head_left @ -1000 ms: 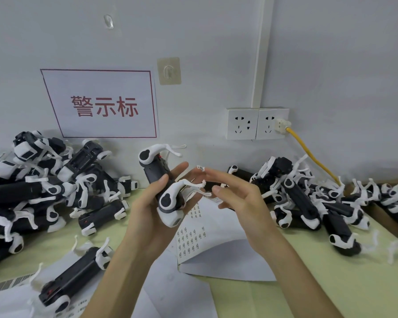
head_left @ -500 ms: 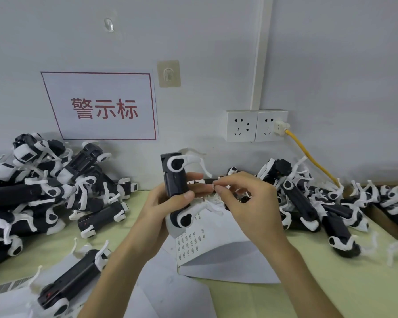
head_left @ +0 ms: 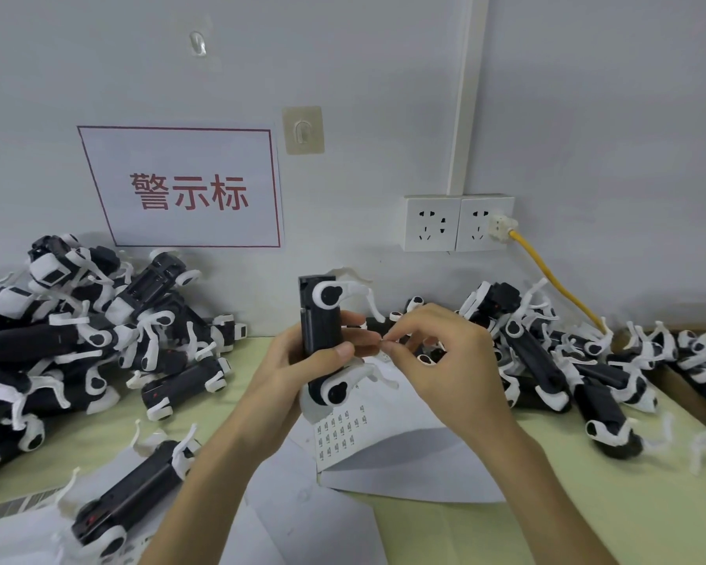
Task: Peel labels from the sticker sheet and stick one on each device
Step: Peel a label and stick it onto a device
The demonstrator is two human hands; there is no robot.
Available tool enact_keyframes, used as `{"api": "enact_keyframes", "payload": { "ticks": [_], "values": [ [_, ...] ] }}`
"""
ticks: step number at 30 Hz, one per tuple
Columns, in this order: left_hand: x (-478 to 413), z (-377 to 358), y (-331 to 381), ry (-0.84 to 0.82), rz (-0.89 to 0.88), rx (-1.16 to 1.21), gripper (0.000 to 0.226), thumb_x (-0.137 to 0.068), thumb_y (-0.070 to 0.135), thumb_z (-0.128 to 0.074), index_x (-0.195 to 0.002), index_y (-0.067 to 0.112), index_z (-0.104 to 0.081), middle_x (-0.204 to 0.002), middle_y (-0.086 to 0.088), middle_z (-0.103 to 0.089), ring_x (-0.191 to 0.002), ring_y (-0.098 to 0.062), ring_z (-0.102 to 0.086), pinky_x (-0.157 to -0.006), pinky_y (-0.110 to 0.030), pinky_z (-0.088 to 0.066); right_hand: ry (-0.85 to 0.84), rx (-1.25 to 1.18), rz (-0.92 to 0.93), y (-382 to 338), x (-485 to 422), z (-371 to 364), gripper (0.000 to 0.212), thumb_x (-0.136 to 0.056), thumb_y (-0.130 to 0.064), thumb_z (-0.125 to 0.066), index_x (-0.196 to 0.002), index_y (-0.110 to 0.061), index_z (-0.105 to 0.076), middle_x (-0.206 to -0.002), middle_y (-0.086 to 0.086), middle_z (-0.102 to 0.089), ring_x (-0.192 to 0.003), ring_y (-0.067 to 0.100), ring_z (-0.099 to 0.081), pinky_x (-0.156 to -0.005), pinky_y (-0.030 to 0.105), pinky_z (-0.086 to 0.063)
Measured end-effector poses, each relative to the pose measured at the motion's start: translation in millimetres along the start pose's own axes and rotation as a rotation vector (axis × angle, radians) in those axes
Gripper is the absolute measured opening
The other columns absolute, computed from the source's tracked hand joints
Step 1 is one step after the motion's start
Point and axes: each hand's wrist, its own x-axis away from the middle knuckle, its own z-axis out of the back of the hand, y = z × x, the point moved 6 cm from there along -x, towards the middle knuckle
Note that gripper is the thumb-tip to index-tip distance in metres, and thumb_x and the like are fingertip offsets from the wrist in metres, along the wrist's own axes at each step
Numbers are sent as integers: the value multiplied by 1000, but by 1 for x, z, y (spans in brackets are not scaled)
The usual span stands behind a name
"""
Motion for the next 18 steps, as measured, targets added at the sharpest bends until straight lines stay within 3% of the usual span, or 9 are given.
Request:
{"api": "enact_keyframes", "payload": {
  "ticks": [4, 8, 11, 14, 18],
  "values": [
    [0, 0, 0, 36, 7, -40, 28, -84, 19, -69, -111, 11, -71, -117, -16, -74, -111, -31, -71, -88, -34, -60, 73, -40, -79, -3, -1, 7, 19, -80, 0, -81, -76, -17, -73, -75, -13, -67, -69, 10, -64, -62, 24, -49],
    [0, 2, -3, 105, 58, -32, 9, -80, 24, -74, -89, 25, -75, -101, -16, -76, -96, -25, -73, -78, -29, -59, -16, -571, -410, 2, -5, 5, 10, -86, -21, -73, -78, -21, -78, -79, -7, -72, -69, 10, -62, -69, 18, -51],
    [0, -1, -2, 115, 54, -44, 5, -83, 24, -78, -83, 28, -76, -88, -7, -73, -84, -18, -71, -68, -21, -55, -213, -840, -519, -4, -4, -3, 24, -88, -30, -59, -83, -16, -79, -91, 5, -72, -73, 16, -60, -74, 23, -51],
    [1, -2, -2, 130, 60, -65, 7, -85, 26, -81, -81, 29, -76, -83, -1, -71, -77, -14, -69, -65, -18, -53, -321, -878, -563, -9, -2, -8, 30, -91, -33, -56, -90, -16, -80, -94, 6, -71, -75, 17, -60, -79, 31, -48],
    [2, -2, -2, 143, 65, -80, 5, -83, 27, -79, -84, 25, -74, -83, -1, -70, -76, -14, -68, -64, -19, -53, -322, -852, -598, -11, 0, -11, 25, -93, -30, -61, -95, -16, -80, -94, 4, -71, -76, 16, -61, -81, 34, -45]
  ]
}}
